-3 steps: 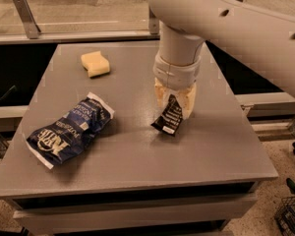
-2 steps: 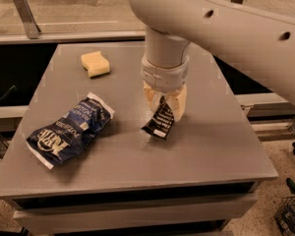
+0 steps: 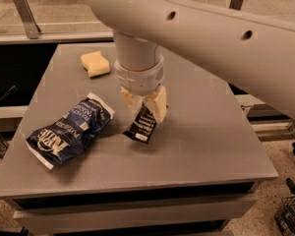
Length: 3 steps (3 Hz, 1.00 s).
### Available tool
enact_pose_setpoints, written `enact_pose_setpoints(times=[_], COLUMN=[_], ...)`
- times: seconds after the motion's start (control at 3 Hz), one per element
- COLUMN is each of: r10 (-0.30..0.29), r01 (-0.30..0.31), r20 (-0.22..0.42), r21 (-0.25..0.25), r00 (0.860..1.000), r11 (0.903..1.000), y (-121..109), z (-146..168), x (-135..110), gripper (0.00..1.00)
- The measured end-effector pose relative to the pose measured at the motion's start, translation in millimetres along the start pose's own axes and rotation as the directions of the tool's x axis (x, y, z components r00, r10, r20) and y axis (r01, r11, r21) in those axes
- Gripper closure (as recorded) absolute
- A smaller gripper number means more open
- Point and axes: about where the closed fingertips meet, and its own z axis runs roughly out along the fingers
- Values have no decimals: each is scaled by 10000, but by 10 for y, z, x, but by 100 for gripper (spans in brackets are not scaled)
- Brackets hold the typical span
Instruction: Move rxbar chocolate near blue chip bag
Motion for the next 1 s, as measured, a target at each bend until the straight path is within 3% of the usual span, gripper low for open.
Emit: enact_pose_setpoints(times=[1.0], r10=[-686], r01=[684], r20=[-125], r21=[-171], r00=[9976], r11=[9975], y=[-555], z=[-46], x=[-271], gripper=[100])
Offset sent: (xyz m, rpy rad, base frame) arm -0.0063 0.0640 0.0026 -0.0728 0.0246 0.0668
